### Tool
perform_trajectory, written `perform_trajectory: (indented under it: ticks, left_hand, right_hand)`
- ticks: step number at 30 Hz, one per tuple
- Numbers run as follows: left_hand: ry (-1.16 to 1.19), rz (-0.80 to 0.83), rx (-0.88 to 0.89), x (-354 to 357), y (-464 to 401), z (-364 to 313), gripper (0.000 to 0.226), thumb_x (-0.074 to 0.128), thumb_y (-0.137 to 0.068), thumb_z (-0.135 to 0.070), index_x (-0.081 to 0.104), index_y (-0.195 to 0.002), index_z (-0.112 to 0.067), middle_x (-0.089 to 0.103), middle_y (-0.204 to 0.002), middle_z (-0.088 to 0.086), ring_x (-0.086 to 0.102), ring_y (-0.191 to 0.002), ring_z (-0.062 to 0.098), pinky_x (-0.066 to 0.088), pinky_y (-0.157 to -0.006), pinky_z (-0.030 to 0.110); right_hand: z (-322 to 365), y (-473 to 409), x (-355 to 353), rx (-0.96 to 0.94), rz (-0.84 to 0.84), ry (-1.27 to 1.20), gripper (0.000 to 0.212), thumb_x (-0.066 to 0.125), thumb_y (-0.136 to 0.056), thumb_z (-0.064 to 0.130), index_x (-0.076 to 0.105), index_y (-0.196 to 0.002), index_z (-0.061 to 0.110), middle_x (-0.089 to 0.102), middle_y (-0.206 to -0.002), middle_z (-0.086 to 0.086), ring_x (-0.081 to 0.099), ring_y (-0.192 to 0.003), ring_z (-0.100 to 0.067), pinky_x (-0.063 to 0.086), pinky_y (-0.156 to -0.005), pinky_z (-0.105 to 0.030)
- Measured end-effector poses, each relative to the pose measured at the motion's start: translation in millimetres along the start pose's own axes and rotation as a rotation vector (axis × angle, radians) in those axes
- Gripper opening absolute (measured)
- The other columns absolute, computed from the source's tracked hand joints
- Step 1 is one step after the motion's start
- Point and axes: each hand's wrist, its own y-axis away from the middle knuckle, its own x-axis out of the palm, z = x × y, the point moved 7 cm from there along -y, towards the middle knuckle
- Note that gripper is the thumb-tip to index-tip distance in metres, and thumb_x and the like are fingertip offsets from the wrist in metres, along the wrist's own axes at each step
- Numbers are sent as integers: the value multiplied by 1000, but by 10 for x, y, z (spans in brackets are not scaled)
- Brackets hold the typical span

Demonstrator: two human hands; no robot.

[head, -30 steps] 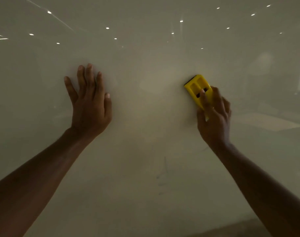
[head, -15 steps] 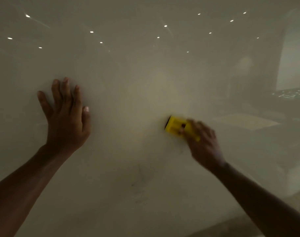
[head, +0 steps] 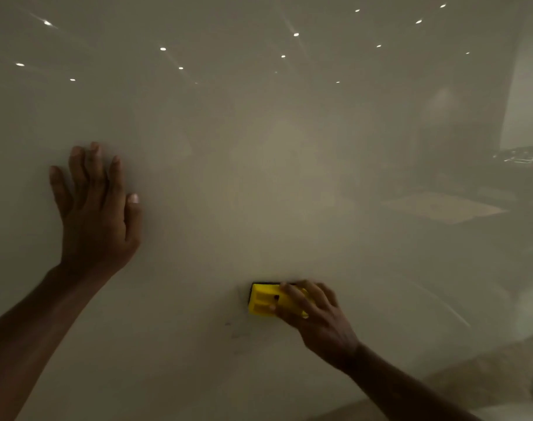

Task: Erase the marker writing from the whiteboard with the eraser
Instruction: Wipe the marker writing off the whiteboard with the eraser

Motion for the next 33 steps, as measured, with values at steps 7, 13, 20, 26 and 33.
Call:
perform_trajectory:
  ticks: [7,13,20,26,33]
  left_hand:
    - [34,17,3,-32,81,152,57,37,-106,-25,36,-154,6,19,-166,32,12,-155,51,4,-124,65]
    - [53,-2,30,-41,105,232,56,40,-106,-23,35,-155,6,19,-165,34,13,-154,53,3,-125,64]
    - [85,8,47,-28,125,252,56,41,-107,-23,35,-155,5,20,-164,35,14,-153,56,3,-125,63]
    - [109,37,76,-65,181,325,57,41,-106,-24,35,-155,5,19,-164,36,14,-153,56,4,-126,62]
    - [124,57,120,-96,252,358,57,43,-105,-23,36,-154,6,20,-163,37,14,-152,57,6,-126,63]
  right_hand:
    - [-1253,-47,-533,857,-431,-49,63,51,-101,20,24,-157,28,35,-155,-26,34,-142,-41,35,-110,-52]
    - [-563,-552,-357,891,-473,-103,57,55,-99,20,36,-153,19,36,-153,-29,38,-136,-40,36,-108,-47]
    - [1356,-658,458,174,-82,-147,68,68,-89,10,48,-144,43,38,-155,-3,49,-127,-38,41,-99,-48]
    - [1058,-709,315,179,-36,-86,58,67,-90,11,55,-140,39,46,-152,-4,50,-128,-35,42,-101,-49]
    - [-14,-348,-87,1027,-524,-138,57,62,-96,14,43,-150,22,40,-153,-22,41,-134,-36,28,-112,-25]
